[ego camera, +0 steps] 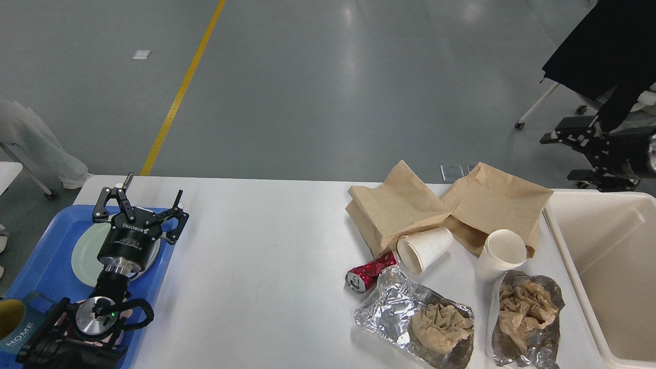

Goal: Tidy desktop
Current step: 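Move the right gripper over the crumpled brown paper bag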

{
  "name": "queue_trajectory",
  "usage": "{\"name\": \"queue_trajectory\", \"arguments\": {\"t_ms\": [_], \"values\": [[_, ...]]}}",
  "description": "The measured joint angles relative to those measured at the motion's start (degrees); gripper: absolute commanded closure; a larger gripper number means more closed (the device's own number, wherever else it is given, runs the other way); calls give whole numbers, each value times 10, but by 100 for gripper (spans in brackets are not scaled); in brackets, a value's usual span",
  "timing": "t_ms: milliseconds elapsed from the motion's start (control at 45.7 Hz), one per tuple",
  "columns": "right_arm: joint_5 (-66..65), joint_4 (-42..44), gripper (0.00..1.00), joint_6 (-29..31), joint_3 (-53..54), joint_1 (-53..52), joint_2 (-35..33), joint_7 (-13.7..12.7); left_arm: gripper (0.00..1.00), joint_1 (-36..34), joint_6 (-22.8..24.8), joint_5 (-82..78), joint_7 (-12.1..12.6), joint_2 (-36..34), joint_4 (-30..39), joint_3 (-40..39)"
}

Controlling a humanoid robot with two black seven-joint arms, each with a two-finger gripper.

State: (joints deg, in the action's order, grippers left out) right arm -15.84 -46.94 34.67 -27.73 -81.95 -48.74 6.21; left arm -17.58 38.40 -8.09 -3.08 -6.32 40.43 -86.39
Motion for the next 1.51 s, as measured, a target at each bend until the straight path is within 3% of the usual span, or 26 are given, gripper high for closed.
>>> {"name": "queue_trajectory", "arguments": {"t_ms": [175,285,394,481,547,657,766,1007,1160,1510], "values": [[2,-28,0,58,-296,-193,129,-7,3,0,0,0,0,0,0,0],[-1,-100,0,80,-404,-298,194,-17,3,0,0,0,0,0,0,0],[-4,-192,0,85,-443,-388,230,-59,3,0,0,0,0,0,0,0],[-6,-293,0,85,-451,-467,259,-131,3,0,0,0,-1,0,0,0],[-6,-346,0,85,-451,-505,265,-155,3,0,0,0,-1,0,0,0],[-9,-446,0,90,-451,-572,253,-174,3,0,0,0,0,0,0,0],[-14,-506,0,97,-452,-607,239,-174,3,0,0,0,0,0,0,0],[3,-513,0,65,-451,-612,233,-169,3,0,0,0,0,0,0,1],[-1,-486,0,37,-372,-576,241,-175,3,0,0,0,0,0,0,1],[10,-291,0,7,-190,-339,303,-172,3,0,0,0,0,0,0,1]]}}
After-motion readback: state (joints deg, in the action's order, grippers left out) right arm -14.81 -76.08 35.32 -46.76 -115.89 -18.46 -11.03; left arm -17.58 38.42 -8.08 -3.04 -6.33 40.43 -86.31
